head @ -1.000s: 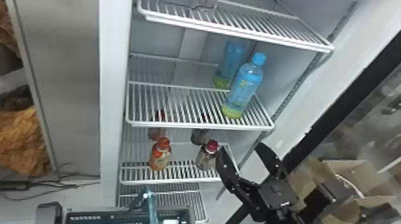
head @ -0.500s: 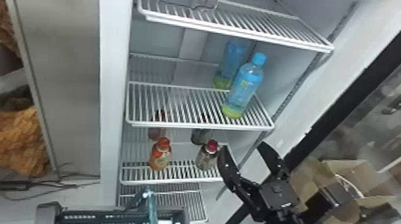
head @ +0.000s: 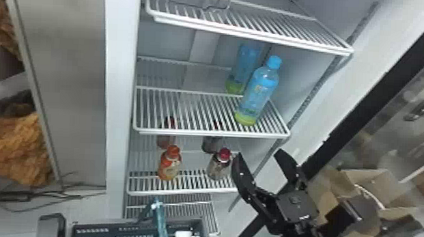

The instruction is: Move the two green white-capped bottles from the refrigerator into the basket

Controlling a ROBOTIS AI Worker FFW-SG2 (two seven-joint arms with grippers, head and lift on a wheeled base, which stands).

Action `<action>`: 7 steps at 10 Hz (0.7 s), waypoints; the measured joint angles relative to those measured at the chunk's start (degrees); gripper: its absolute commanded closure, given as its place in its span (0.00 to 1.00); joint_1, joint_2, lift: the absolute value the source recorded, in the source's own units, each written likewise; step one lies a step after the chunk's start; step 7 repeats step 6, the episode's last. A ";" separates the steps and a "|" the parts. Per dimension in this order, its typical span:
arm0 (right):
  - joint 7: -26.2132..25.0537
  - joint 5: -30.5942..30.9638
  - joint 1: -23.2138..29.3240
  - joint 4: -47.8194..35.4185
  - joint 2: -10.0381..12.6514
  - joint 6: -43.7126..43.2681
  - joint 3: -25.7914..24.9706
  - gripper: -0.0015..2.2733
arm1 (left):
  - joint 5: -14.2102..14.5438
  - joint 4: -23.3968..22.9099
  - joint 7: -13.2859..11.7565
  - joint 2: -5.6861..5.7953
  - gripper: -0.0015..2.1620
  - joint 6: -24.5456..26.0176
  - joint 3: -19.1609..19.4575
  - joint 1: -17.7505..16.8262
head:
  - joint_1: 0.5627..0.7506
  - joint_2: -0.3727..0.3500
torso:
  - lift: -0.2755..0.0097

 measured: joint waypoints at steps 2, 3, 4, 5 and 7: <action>-0.03 -0.06 0.01 0.00 0.00 -0.81 0.00 0.05 | 0.00 0.00 0.00 0.00 0.54 0.00 -0.01 0.00 | 0.70 0.03 | 0.95; -0.06 -0.08 0.01 0.09 0.00 -1.07 0.00 0.05 | 0.00 0.00 0.00 0.00 0.54 0.00 -0.09 -0.06 | 0.70 0.03 | 0.95; -0.07 -0.09 0.01 0.13 0.00 -1.28 0.08 0.05 | 0.00 0.00 0.00 0.00 0.54 0.00 -0.20 -0.12 | 0.70 0.03 | 0.95; -0.09 -0.14 0.01 0.13 0.01 -1.35 0.14 0.05 | 0.00 0.00 0.00 0.00 0.54 0.00 -0.22 -0.14 | 0.70 0.03 | 0.95; -0.09 -0.19 0.01 0.13 0.05 -1.48 0.20 0.05 | 0.00 0.00 0.00 0.00 0.54 0.00 -0.23 -0.14 | 0.70 0.03 | 0.95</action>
